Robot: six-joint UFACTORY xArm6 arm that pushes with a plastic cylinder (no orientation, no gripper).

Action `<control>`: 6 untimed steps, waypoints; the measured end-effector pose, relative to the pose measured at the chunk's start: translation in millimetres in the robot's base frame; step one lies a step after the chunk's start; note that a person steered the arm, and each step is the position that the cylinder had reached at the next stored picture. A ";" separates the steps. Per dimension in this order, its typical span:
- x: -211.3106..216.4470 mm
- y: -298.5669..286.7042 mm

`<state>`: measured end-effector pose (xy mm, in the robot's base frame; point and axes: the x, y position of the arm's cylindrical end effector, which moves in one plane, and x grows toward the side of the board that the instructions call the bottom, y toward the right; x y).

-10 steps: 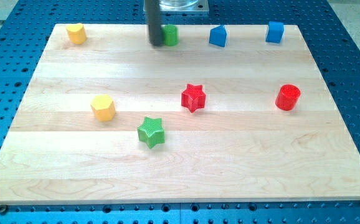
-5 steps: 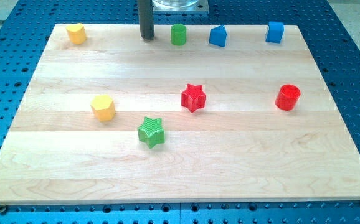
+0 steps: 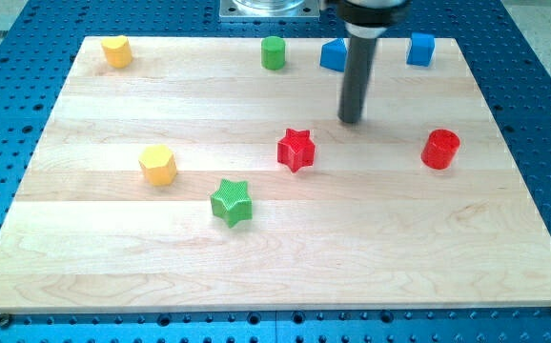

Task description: Move the green star to the left of green circle

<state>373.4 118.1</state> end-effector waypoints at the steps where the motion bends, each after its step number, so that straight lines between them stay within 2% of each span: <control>1: 65.7 0.6; 2: 161.0 -63.9; 3: 165.8 -128.5; 5: 169.5 -207.6; 6: 87.9 -212.4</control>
<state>461.3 -94.4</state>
